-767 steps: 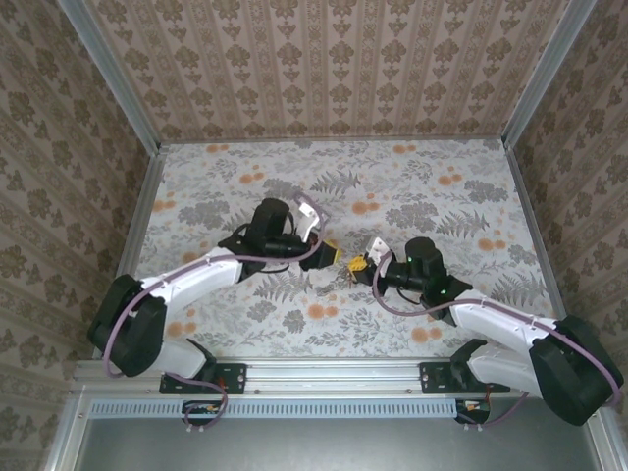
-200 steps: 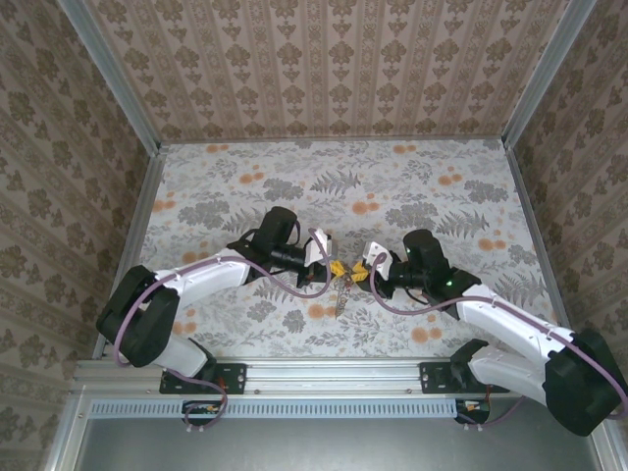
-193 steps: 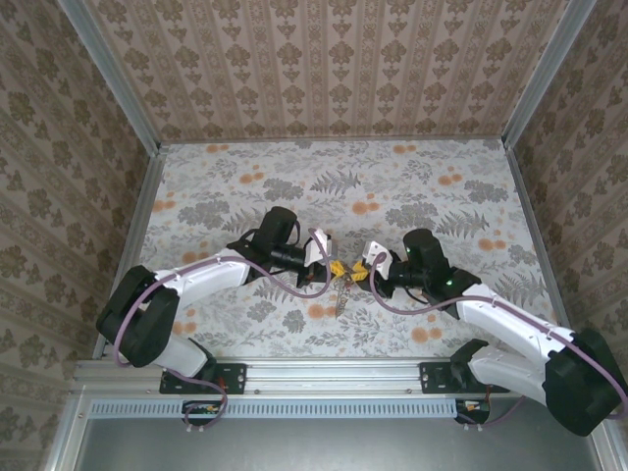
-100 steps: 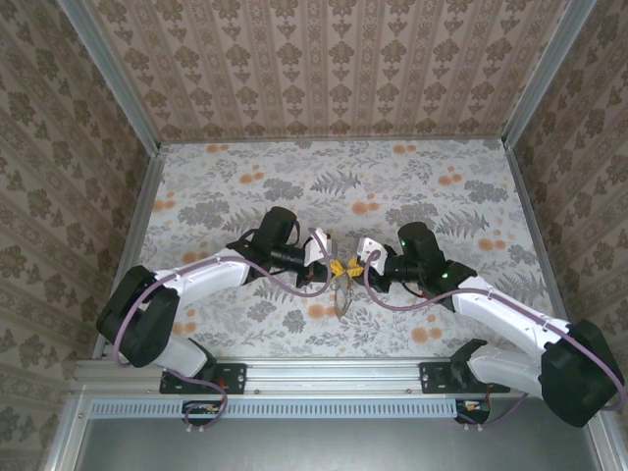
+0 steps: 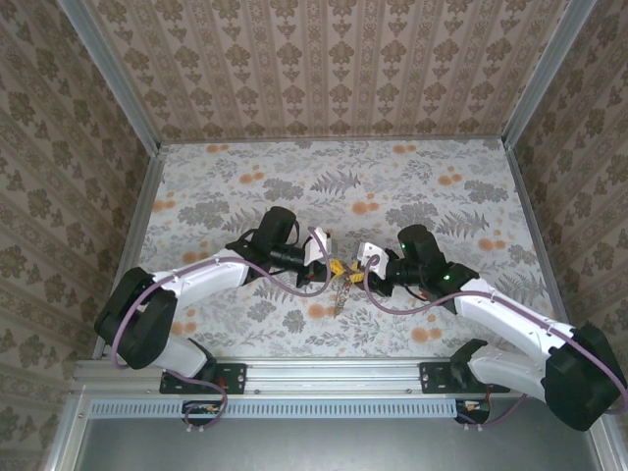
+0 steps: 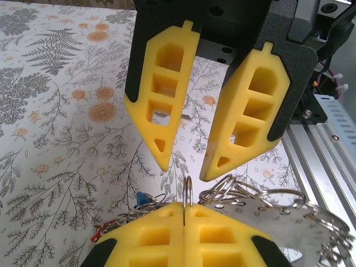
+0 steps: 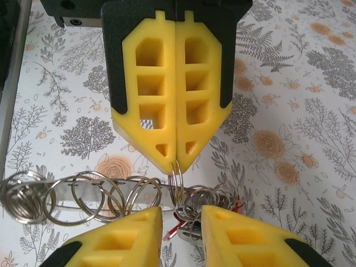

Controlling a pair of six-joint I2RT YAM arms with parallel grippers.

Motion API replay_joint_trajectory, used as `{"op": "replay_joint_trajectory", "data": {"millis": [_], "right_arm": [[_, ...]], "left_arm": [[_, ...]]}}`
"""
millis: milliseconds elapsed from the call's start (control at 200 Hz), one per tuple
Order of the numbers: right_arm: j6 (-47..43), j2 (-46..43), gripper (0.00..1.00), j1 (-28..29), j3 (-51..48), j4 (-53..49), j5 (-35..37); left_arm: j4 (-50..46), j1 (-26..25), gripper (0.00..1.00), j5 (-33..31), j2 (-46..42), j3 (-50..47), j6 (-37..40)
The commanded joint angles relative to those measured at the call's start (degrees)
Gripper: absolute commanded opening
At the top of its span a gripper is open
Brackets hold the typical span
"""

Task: Put the keys on the keyring

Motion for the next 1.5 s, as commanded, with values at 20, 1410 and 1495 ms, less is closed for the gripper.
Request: {"op": "replay_joint_trajectory", "data": {"millis": [20, 1410, 1495], "right_arm": [[-0.18, 0.97, 0.22, 0.4, 1.11, 2.3, -1.88], [14.56, 5.07, 0.0, -2.37, -7.04, 26.57, -10.61], [14.89, 5.34, 0.0, -2.37, -7.26, 27.29, -10.69]], "left_arm": [[1.59, -0.1, 0.0, 1.94, -1.68, 0.15, -1.02], [12.52, 0.91, 0.15, 2.39, 1.01, -4.94, -5.25], [12.6, 0.89, 0.14, 2.98, 1.14, -4.89, -5.33]]}}
